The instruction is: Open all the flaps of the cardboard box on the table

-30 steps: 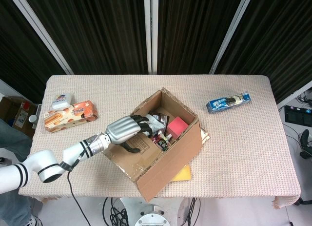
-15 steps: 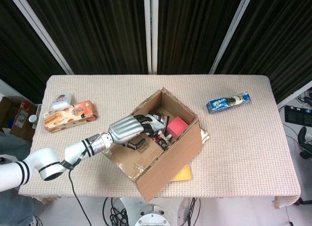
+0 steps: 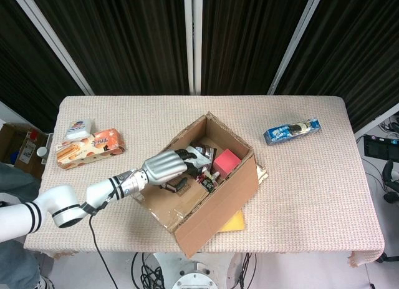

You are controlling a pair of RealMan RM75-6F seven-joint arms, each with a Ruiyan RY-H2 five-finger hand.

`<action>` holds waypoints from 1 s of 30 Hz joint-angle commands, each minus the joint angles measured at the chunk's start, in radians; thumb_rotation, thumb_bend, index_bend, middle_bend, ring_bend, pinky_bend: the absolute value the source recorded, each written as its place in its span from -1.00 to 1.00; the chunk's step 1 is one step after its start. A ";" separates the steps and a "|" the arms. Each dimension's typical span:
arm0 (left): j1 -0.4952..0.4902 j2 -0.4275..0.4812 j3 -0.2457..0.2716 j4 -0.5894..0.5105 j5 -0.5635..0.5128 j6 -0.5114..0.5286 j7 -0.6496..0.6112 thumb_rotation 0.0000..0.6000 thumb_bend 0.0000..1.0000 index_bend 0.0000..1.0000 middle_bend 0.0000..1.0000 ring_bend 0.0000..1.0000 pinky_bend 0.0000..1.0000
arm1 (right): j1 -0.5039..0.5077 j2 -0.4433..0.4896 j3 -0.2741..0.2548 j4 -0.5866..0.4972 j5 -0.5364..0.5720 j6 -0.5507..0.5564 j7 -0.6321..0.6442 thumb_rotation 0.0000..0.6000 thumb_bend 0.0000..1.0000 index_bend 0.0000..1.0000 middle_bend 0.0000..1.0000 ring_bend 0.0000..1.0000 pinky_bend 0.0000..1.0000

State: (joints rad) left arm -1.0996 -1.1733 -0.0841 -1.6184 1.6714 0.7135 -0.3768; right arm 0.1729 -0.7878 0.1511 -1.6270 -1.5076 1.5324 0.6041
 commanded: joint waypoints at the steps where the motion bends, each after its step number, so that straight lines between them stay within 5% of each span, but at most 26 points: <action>1: -0.001 0.013 -0.003 -0.010 -0.006 0.007 0.013 0.32 0.33 -0.29 -0.13 -0.78 -0.64 | 0.002 -0.003 0.002 0.005 0.000 -0.005 0.004 1.00 0.25 -1.00 -1.00 -1.00 -1.00; 12: 0.016 0.140 -0.004 -0.110 -0.034 0.021 0.052 0.33 0.33 -0.35 0.08 -0.76 -0.64 | 0.007 -0.012 0.013 0.015 -0.001 -0.012 0.017 1.00 0.25 -1.00 -1.00 -1.00 -1.00; 30: 0.126 0.482 -0.034 -0.360 -0.055 0.120 0.095 0.34 0.33 -0.50 0.19 -0.69 -0.64 | 0.013 -0.009 0.023 -0.020 -0.027 -0.005 -0.002 1.00 0.25 -1.00 -1.00 -1.00 -1.00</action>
State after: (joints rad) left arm -0.9897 -0.7133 -0.1127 -1.9595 1.6194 0.8194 -0.2843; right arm 0.1855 -0.7971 0.1736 -1.6466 -1.5341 1.5267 0.6030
